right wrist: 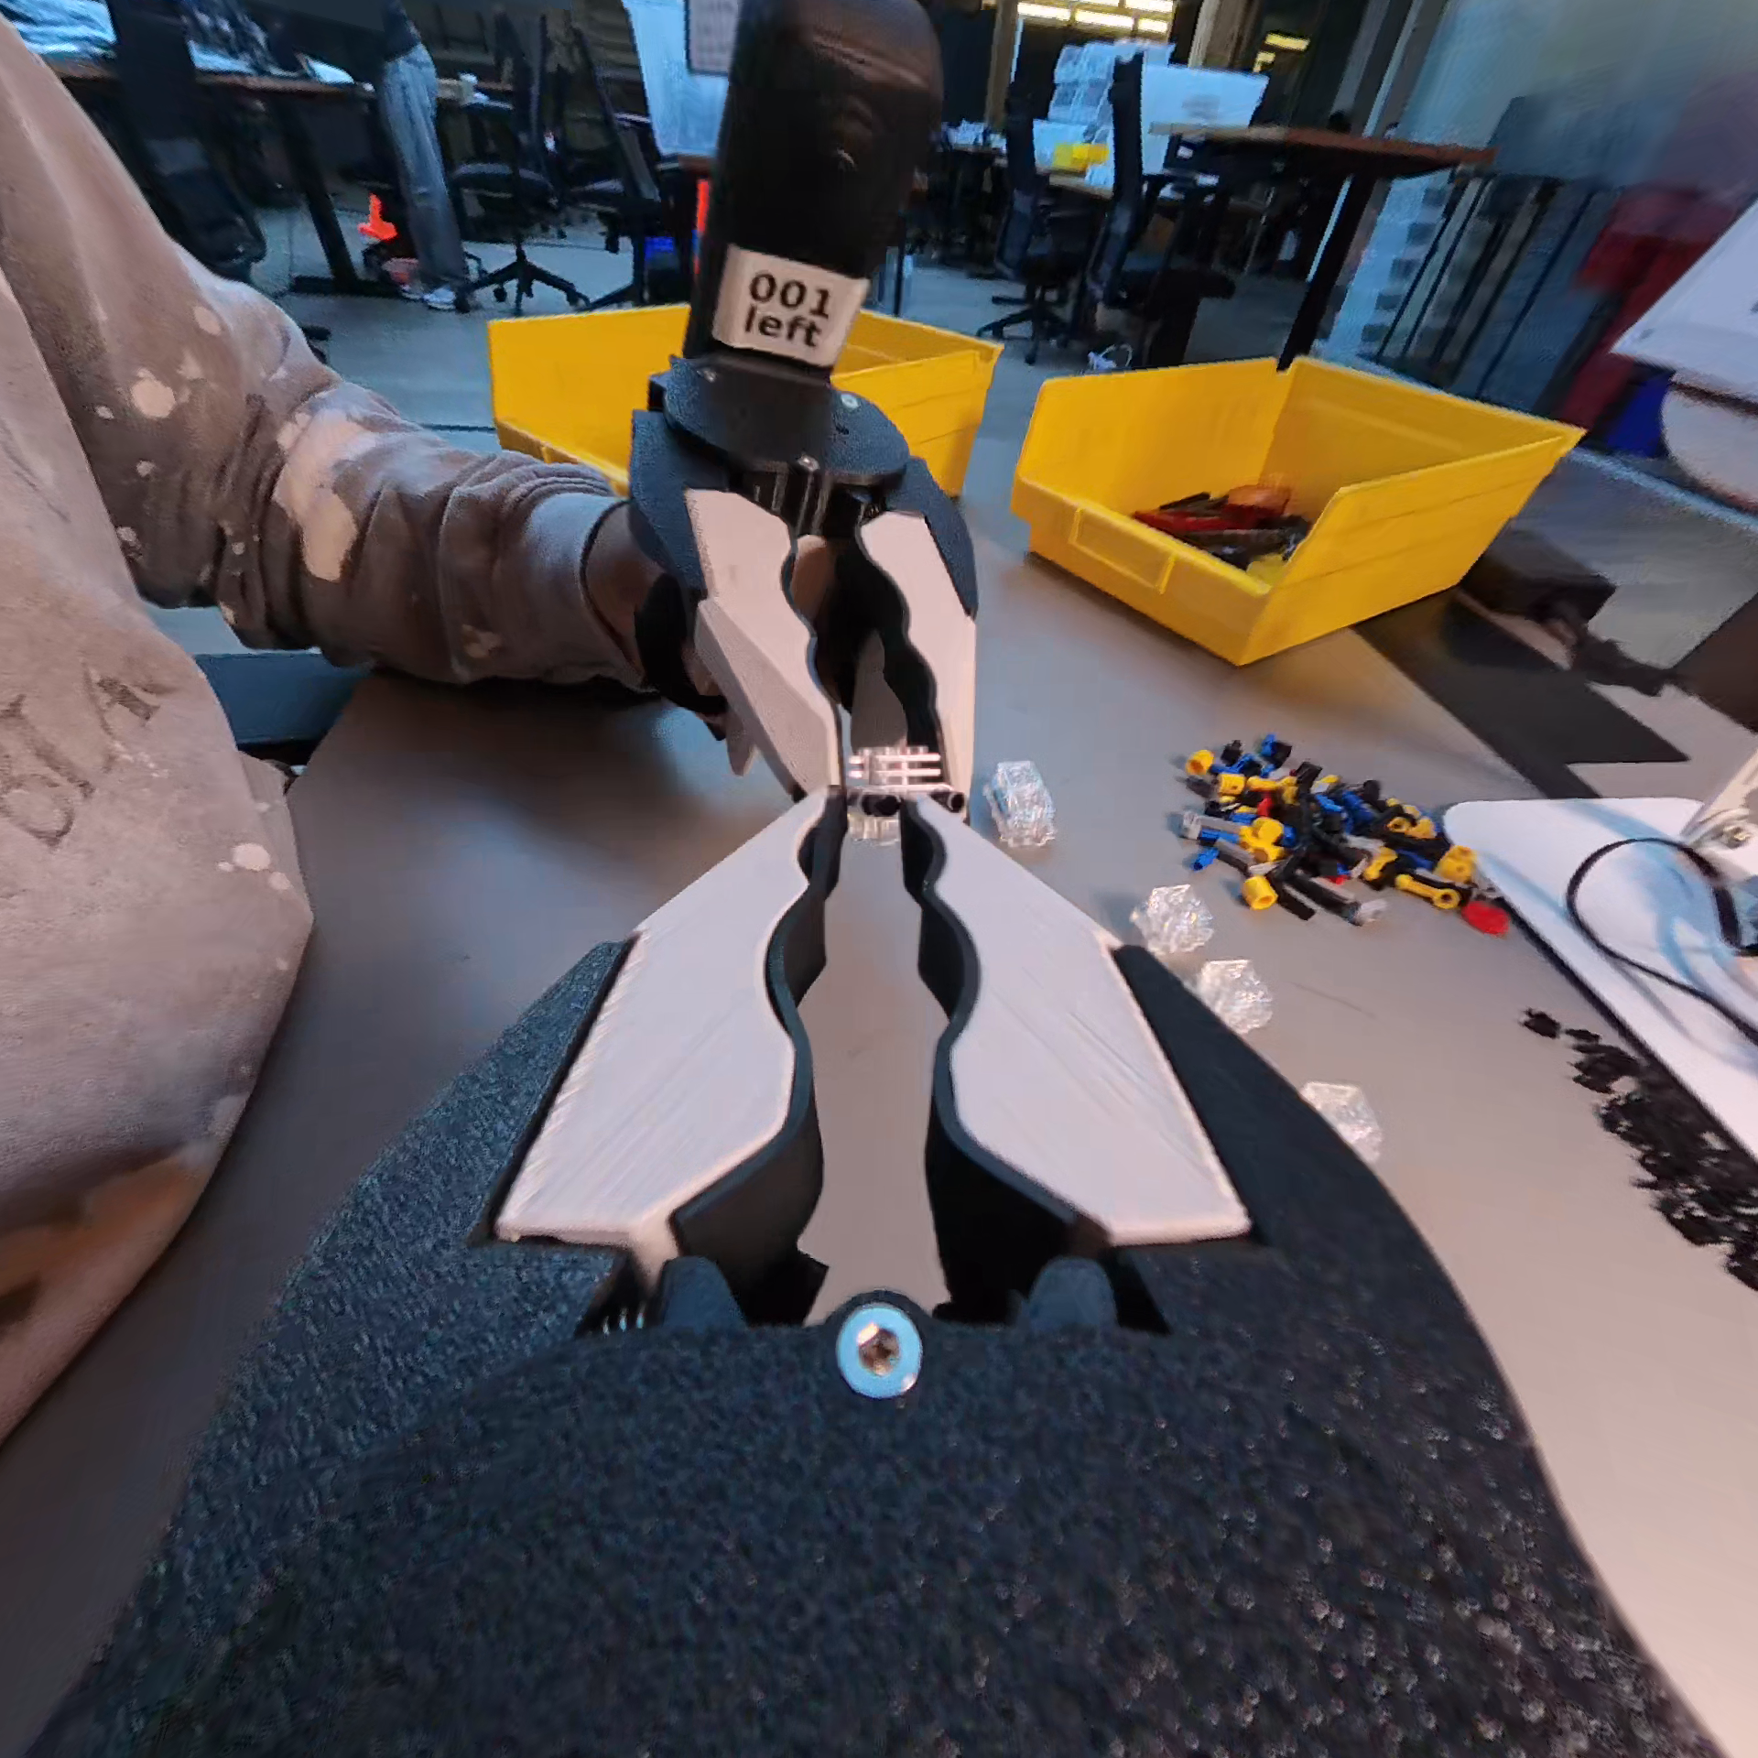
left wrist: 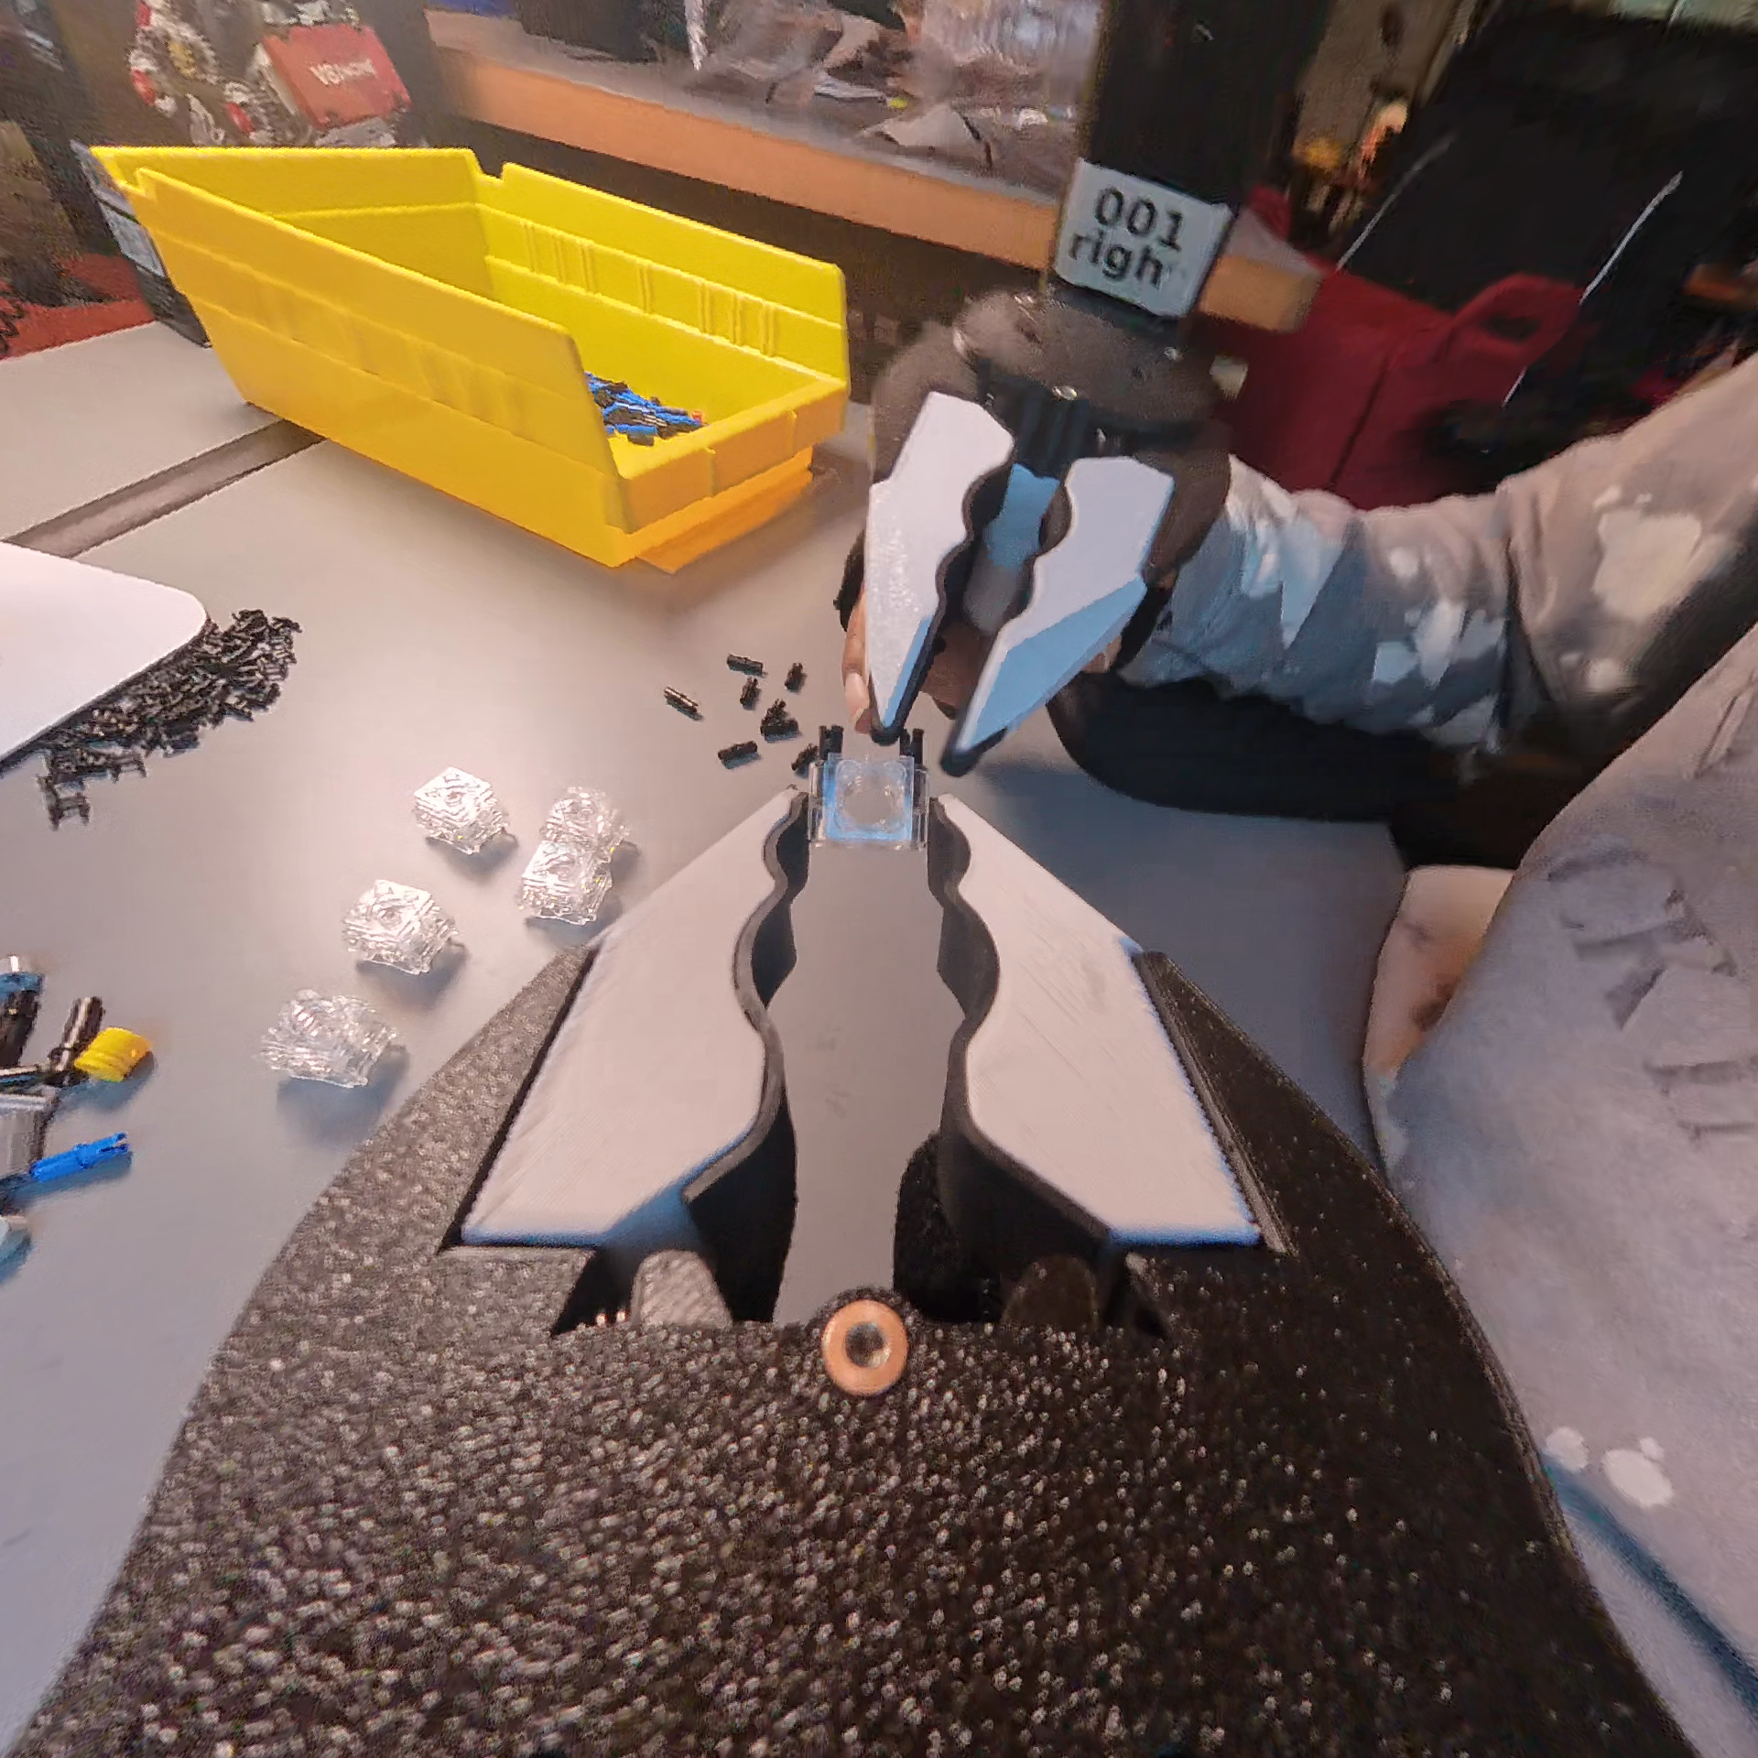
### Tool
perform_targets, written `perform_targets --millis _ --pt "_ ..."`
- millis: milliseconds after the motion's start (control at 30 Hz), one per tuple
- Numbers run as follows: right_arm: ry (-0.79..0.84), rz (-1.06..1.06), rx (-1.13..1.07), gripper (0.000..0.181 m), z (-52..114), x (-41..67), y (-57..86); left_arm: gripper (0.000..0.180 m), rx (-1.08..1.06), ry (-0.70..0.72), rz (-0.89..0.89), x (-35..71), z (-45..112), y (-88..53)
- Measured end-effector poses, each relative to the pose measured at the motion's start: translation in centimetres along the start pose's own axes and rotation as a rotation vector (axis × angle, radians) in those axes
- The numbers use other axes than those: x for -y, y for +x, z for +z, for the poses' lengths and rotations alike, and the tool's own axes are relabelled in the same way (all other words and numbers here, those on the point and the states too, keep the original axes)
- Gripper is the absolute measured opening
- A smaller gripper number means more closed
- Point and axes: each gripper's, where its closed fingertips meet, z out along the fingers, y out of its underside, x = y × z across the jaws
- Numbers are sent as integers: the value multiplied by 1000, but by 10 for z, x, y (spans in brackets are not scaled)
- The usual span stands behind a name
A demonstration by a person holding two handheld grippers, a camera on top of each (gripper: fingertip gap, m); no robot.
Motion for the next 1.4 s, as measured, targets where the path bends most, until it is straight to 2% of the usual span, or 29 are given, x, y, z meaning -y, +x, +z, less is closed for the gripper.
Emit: perform_targets --millis 67,167,367,567,667,700,767,933,1067,1167,1267,1300,1400 --pt "31 -70 -43 22 -3 10 2 22 -16 38 -94 4 -4 -5" --pt "-34 -255 -147 30 2 7 4 22 -88 99 -269 6 -7 -8" --pt "-119 -484 -321 25 15 5 11 22 -203 173 -467 12 -6 -2" --pt "-150 -483 -338 24 17 1 12 22 -209 184 -522 10 -5 -5" --pt "-106 -414 -348 25 17 6 16 22 -216 212 -548 14 -6 -7" --pt "-88 -415 -373 28 15 10 18 22 -219 226 -554 17 -8 -7" --pt "-82 -439 -418 46 13 13 24 22 -231 232 -561 18 -9 -6" --pt "-112 -454 -411 26 19 4 20 22 -266 241 -582 19 -8 -1" --pt "-149 -489 -425 24 20 2 21 21 -269 243 -602 18 -9 -3" --pt "-172 -475 -415 25 22 -4 23 21 -237 208 -568 13 -7 -5" --pt "-228 -434 -393 31 22 -15 28 22 -108 98 -384 3 -5 -13" --pt "-255 -427 -380 42 19 -21 30 22 -54 23 -294 -5 -6 -17" --pt "-340 -318 -302 45 4 -45 36 23 142 -275 -24 -47 -15 -39"
